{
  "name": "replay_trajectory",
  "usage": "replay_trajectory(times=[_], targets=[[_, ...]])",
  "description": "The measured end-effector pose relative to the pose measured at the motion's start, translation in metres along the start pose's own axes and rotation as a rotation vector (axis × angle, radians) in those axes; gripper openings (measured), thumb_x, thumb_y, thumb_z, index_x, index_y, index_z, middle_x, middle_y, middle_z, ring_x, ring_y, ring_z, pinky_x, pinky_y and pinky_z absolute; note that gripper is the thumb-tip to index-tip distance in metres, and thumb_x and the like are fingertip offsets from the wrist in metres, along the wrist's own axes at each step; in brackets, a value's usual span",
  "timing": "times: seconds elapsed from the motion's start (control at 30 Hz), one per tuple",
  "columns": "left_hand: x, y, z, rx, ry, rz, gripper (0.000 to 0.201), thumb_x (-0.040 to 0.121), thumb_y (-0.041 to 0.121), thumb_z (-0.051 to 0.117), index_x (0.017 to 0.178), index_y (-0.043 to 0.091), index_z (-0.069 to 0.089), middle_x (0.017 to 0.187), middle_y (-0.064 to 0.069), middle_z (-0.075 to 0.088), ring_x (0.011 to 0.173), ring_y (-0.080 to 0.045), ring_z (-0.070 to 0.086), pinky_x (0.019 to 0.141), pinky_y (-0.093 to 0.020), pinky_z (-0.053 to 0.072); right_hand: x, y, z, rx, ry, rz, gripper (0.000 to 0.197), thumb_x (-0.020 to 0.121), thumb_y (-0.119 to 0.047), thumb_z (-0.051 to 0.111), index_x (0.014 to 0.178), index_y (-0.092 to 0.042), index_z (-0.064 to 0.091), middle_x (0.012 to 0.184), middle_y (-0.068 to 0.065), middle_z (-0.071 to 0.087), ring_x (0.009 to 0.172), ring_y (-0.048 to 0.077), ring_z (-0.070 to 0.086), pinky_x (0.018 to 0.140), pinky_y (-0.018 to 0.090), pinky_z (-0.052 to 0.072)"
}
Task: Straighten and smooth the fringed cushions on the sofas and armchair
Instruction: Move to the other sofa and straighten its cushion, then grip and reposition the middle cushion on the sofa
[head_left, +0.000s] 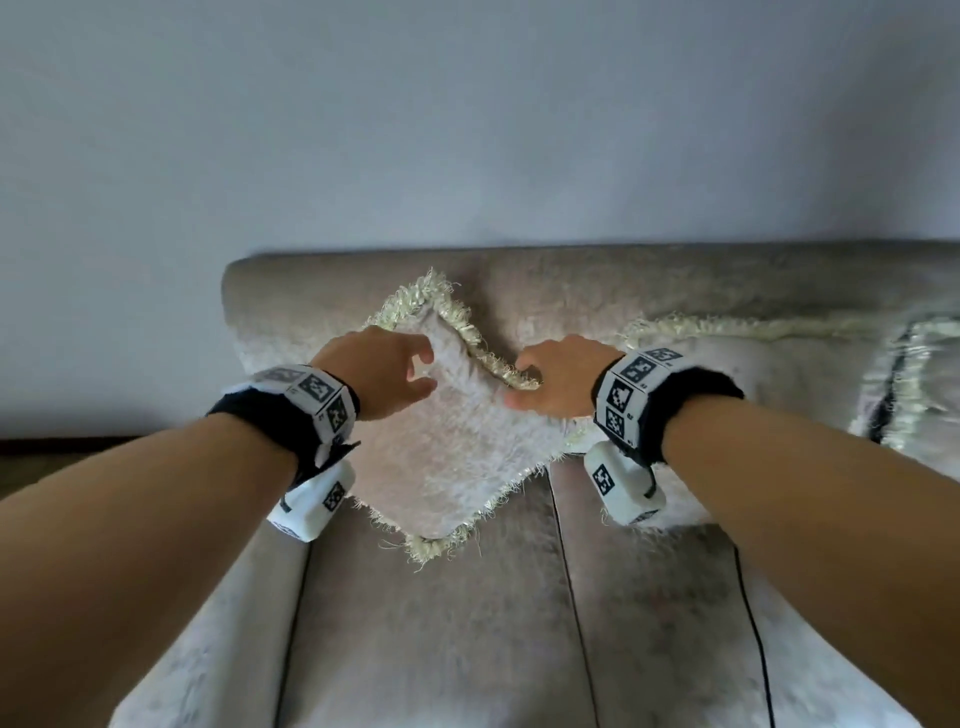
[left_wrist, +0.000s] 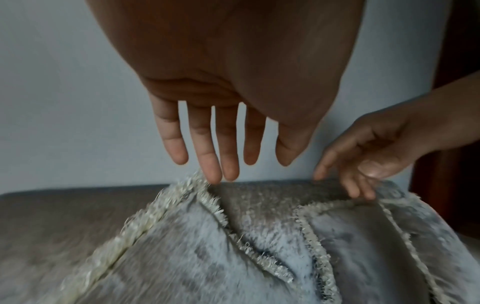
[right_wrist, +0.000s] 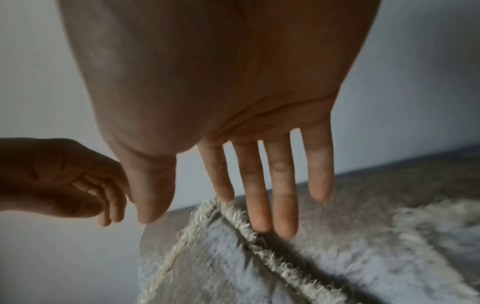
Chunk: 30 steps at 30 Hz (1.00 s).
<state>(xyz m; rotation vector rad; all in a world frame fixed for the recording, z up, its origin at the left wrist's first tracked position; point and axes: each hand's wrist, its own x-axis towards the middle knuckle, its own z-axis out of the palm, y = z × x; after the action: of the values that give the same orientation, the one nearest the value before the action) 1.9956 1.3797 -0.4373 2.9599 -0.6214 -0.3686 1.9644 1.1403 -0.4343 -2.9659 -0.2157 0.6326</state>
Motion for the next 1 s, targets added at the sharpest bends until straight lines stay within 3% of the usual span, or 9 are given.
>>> replay_trajectory(times=[0.13, 0.3, 0.5, 0.63, 0.77, 0.8, 0.87, 1.0], targets=[[-0.04, 0.042, -0.031, 0.083, -0.037, 0.099, 0.042, 0.095, 0.055, 0.053, 0.134, 0.042, 0.053, 0.114, 0.018, 0.071, 0.115, -0.014, 0.06, 0.101, -0.042, 0.047, -0.079, 0.009, -0.019, -0.039, 0.039, 0.051, 0.071, 0.09, -0.067, 0.051, 0.145, -0.024, 0.044, 0.138, 0.001, 0.056, 0.117, 0.023, 0.057, 0.086, 0.032, 0.043], [-0.092, 0.094, -0.039, 0.087, -0.087, 0.256, 0.042, 0.094, 0.055, 0.056, 0.134, 0.044, 0.052, 0.116, 0.019, 0.07, 0.114, -0.01, 0.062, 0.105, -0.044, 0.046, -0.171, 0.02, -0.015, -0.086, 0.052, 0.171, 0.069, 0.091, -0.064, 0.052, 0.146, -0.024, 0.043, 0.146, 0.002, 0.05, 0.128, 0.024, 0.05, 0.1, 0.037, 0.042], [-0.126, 0.16, -0.049, 0.157, -0.096, 0.371, 0.048, 0.093, 0.056, 0.056, 0.139, 0.043, 0.049, 0.12, 0.015, 0.069, 0.116, -0.014, 0.061, 0.103, -0.043, 0.046, -0.259, 0.033, -0.017, -0.077, 0.096, 0.224, 0.064, 0.092, -0.059, 0.054, 0.146, -0.026, 0.044, 0.142, 0.001, 0.054, 0.119, 0.022, 0.057, 0.086, 0.029, 0.041], [-0.132, 0.206, -0.057, 0.222, -0.076, 0.418, 0.045, 0.092, 0.06, 0.053, 0.134, 0.043, 0.05, 0.121, 0.013, 0.068, 0.115, -0.015, 0.059, 0.099, -0.044, 0.047, -0.298, 0.053, -0.02, -0.073, 0.122, 0.26, 0.063, 0.091, -0.061, 0.055, 0.144, -0.027, 0.045, 0.133, 0.003, 0.058, 0.114, 0.023, 0.058, 0.079, 0.03, 0.042], [-0.134, 0.241, -0.068, 0.263, -0.069, 0.434, 0.047, 0.092, 0.06, 0.052, 0.135, 0.043, 0.048, 0.12, 0.015, 0.068, 0.118, -0.015, 0.056, 0.098, -0.04, 0.046, -0.32, 0.075, -0.029, -0.063, 0.149, 0.265, 0.064, 0.091, -0.061, 0.055, 0.145, -0.028, 0.045, 0.136, 0.001, 0.056, 0.118, 0.023, 0.056, 0.086, 0.034, 0.044], [-0.129, 0.281, -0.072, 0.319, -0.037, 0.464, 0.047, 0.093, 0.059, 0.052, 0.136, 0.043, 0.048, 0.12, 0.017, 0.067, 0.12, -0.014, 0.054, 0.099, -0.038, 0.044, -0.346, 0.105, -0.035, -0.056, 0.189, 0.263, 0.064, 0.091, -0.061, 0.055, 0.145, -0.027, 0.044, 0.137, 0.001, 0.056, 0.12, 0.023, 0.056, 0.087, 0.034, 0.043], [-0.129, 0.286, -0.082, 0.303, -0.039, 0.451, 0.046, 0.093, 0.057, 0.052, 0.137, 0.043, 0.048, 0.119, 0.018, 0.067, 0.121, -0.013, 0.053, 0.101, -0.038, 0.043, -0.347, 0.111, -0.042, -0.054, 0.199, 0.253, 0.064, 0.092, -0.059, 0.055, 0.145, -0.025, 0.044, 0.136, 0.001, 0.057, 0.121, 0.023, 0.054, 0.085, 0.032, 0.04], [-0.105, 0.366, -0.081, 0.314, 0.006, 0.475, 0.044, 0.094, 0.054, 0.054, 0.136, 0.039, 0.051, 0.117, 0.015, 0.069, 0.118, -0.015, 0.055, 0.101, -0.037, 0.043, -0.383, 0.185, -0.05, -0.053, 0.251, 0.232, 0.064, 0.093, -0.057, 0.055, 0.145, -0.022, 0.045, 0.136, 0.0, 0.057, 0.124, 0.022, 0.052, 0.09, 0.032, 0.041]])
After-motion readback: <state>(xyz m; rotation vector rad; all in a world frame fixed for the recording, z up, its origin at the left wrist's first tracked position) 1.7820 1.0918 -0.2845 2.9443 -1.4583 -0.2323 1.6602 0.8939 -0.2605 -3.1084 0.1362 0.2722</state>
